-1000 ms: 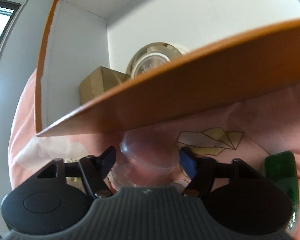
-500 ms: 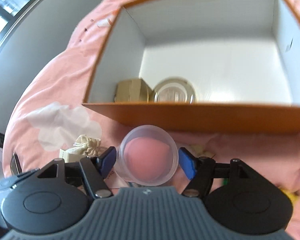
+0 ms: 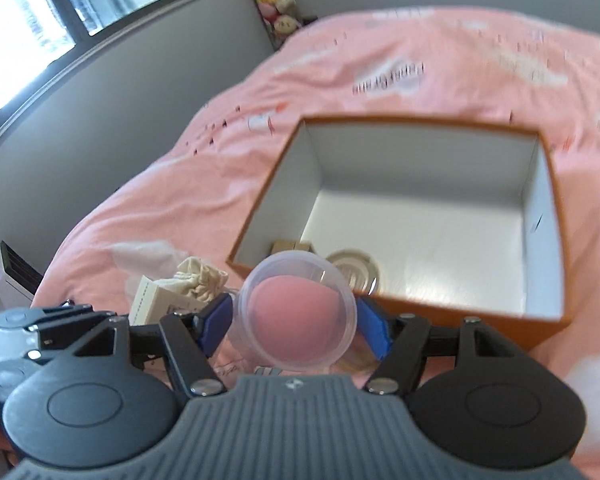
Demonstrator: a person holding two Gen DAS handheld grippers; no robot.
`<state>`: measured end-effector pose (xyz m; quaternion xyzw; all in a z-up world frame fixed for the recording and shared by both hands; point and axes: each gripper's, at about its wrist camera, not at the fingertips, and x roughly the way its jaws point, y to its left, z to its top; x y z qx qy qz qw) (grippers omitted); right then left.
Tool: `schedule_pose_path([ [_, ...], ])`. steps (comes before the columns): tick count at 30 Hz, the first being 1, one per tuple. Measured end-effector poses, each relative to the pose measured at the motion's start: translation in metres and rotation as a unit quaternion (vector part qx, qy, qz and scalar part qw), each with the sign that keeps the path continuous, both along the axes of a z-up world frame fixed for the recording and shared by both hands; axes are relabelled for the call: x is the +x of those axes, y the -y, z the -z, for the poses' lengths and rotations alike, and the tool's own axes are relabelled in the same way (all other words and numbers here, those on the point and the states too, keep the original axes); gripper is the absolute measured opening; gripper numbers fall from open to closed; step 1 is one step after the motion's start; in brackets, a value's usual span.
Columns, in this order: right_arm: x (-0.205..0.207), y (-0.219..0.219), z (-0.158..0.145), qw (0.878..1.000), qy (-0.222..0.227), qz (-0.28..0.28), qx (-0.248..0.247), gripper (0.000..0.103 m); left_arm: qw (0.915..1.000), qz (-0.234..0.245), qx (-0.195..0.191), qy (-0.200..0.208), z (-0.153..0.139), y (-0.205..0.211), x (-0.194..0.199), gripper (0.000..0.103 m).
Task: Organize rigid objects
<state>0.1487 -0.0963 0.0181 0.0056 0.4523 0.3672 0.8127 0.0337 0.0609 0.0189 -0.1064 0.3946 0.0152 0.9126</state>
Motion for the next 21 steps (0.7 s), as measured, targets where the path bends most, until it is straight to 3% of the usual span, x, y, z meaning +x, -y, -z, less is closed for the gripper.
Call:
schedule_pose_path([
  [6, 0.016, 0.017, -0.022, 0.999, 0.032, 0.019, 0.003, 0.068, 0.9992, 0.031, -0.008, 0.025, -0.016, 0.0, 0.023, 0.031],
  [12, 0.052, 0.03, -0.018, 0.998, 0.035, 0.055, -0.014, 0.068, 0.998, 0.051, -0.014, 0.035, -0.022, -0.009, 0.062, 0.031],
  [16, 0.071, 0.027, -0.005, 0.997, 0.03, 0.056, -0.034, 0.068, 0.9973, 0.065, -0.031, 0.017, -0.012, -0.015, 0.102, 0.031],
  [21, 0.094, 0.013, 0.02, 0.997, 0.013, 0.051, -0.06, 0.068, 0.9969, 0.077, -0.003, -0.015, 0.015, -0.011, 0.149, 0.031],
])
